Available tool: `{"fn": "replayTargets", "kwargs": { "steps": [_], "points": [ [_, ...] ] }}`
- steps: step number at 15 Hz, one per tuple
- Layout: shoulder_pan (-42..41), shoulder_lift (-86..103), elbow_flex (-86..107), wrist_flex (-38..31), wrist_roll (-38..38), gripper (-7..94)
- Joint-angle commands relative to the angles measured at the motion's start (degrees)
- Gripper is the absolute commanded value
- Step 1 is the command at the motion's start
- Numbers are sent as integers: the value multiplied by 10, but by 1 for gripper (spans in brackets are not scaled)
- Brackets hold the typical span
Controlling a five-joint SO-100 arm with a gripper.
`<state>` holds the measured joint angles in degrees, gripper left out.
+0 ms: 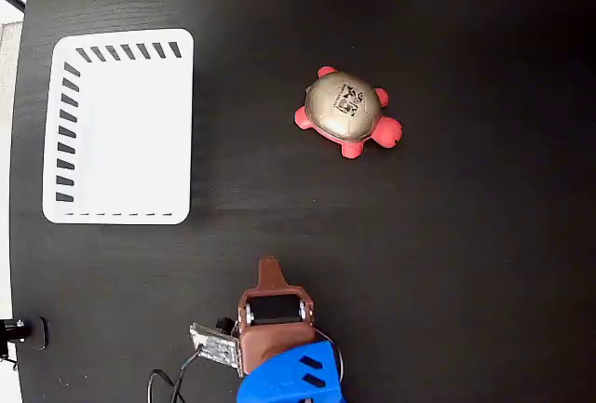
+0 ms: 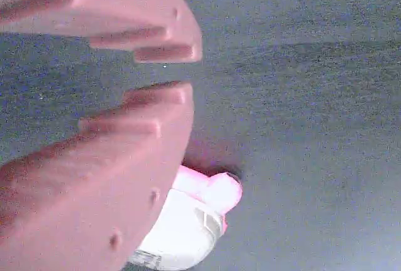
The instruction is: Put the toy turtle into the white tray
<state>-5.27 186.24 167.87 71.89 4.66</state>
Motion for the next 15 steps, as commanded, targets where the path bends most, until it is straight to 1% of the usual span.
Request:
{"fn": "replayTargets", "kwargs": {
  "steps": [1,3,4,5,7,8,9,11,15],
  "points": [
    [-14,-1,-6,4,-7,0],
    [-31,-12,-6,-4,-18,0],
    [-37,-46,-7,-33,-4,0],
    [-33,-97,-17,-80,-8,0],
    [7,-236,-82,-142,-9,0],
    [32,-314,-135,-153,-12,0],
    [59,-392,-205,-145,-14,0],
    [104,-530,-353,-102,-20,0],
    [161,-748,-641,18,-28,0]
  ]
}}
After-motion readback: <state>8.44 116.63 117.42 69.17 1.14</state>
